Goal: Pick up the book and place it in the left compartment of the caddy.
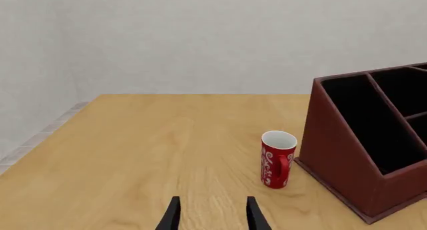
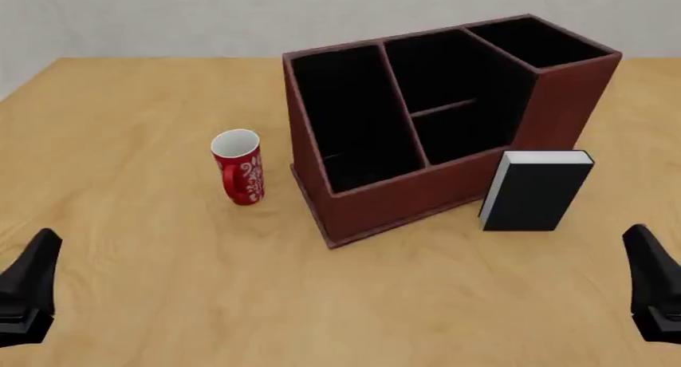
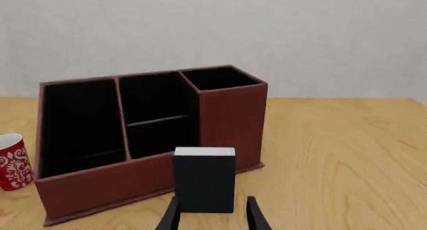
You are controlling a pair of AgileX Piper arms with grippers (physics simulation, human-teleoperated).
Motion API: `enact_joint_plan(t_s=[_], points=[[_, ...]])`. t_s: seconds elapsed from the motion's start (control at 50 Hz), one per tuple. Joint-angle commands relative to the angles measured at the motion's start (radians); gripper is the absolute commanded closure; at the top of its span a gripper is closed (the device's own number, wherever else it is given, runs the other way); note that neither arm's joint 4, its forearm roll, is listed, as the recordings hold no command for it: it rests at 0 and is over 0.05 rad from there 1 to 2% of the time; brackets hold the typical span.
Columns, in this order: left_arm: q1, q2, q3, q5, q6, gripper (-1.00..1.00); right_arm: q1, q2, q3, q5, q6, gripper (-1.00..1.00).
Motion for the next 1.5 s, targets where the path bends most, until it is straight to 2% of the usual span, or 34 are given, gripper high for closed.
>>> enact_joint_plan(t_s=[0.02, 0.3, 0.36, 0.4, 0.46, 0.52, 0.6, 0.64, 0.66, 0.68, 0.72, 0.82, 0.86, 1.0, 1.1, 1.26, 1.34, 1.42, 1.5], points=[[0.000, 0.005, -0.003, -0.001, 0.000, -1.00, -0.002, 0.015, 0.023, -0.019, -0.003, -1.00], [0.000, 0.005, -0.003, -0.001, 0.000, -1.00, 0.006, 0.009, 0.014, -0.001, -0.011, -1.00], [0.000, 0.005, -0.003, -0.001, 0.000, -1.00, 0.018, 0.007, -0.017, 0.035, -0.047, -1.00], [0.000, 0.005, -0.003, -0.001, 0.000, -1.00, 0.045, 0.025, -0.030, 0.055, -0.089, -1.00], [0.000, 0.005, -0.003, -0.001, 0.000, -1.00, 0.022, 0.003, -0.053, 0.102, -0.083, -1.00], [0.000, 0.005, -0.003, -0.001, 0.000, -1.00, 0.023, 0.006, -0.081, 0.149, -0.131, -1.00], [0.000, 0.005, -0.003, -0.001, 0.000, -1.00, 0.051, 0.004, -0.122, 0.209, -0.174, -1.00], [0.000, 0.005, -0.003, -0.001, 0.000, -1.00, 0.076, 0.026, -0.155, 0.252, -0.213, -1.00], [0.000, 0.005, -0.003, -0.001, 0.000, -1.00, 0.076, 0.027, -0.155, 0.252, -0.213, -1.00], [0.000, 0.005, -0.003, -0.001, 0.000, -1.00, 0.084, 0.065, -0.167, 0.254, -0.251, -1.00], [0.000, 0.005, -0.003, -0.001, 0.000, -1.00, 0.073, 0.081, -0.189, 0.261, -0.245, -1.00], [0.000, 0.005, -0.003, -0.001, 0.000, -1.00, 0.064, 0.145, -0.232, 0.266, -0.289, -1.00], [0.000, 0.005, -0.003, -0.001, 0.000, -1.00, 0.068, 0.169, -0.257, 0.274, -0.289, -1.00], [0.000, 0.005, -0.003, -0.001, 0.000, -1.00, 0.111, 0.283, -0.305, 0.288, -0.372, -1.00], [0.000, 0.005, -0.003, -0.001, 0.000, -1.00, 0.112, 0.335, -0.327, 0.296, -0.427, -1.00], [0.000, 0.005, -0.003, -0.001, 0.000, -1.00, 0.137, 0.402, -0.393, 0.363, -0.540, -1.00], [0.000, 0.005, -0.003, -0.001, 0.000, -1.00, 0.150, 0.426, -0.424, 0.402, -0.561, -1.00], [0.000, 0.005, -0.003, -0.001, 0.000, -1.00, 0.135, 0.462, -0.466, 0.430, -0.623, -1.00], [0.000, 0.005, -0.003, -0.001, 0.000, -1.00, 0.128, 0.496, -0.509, 0.464, -0.658, -1.00]])
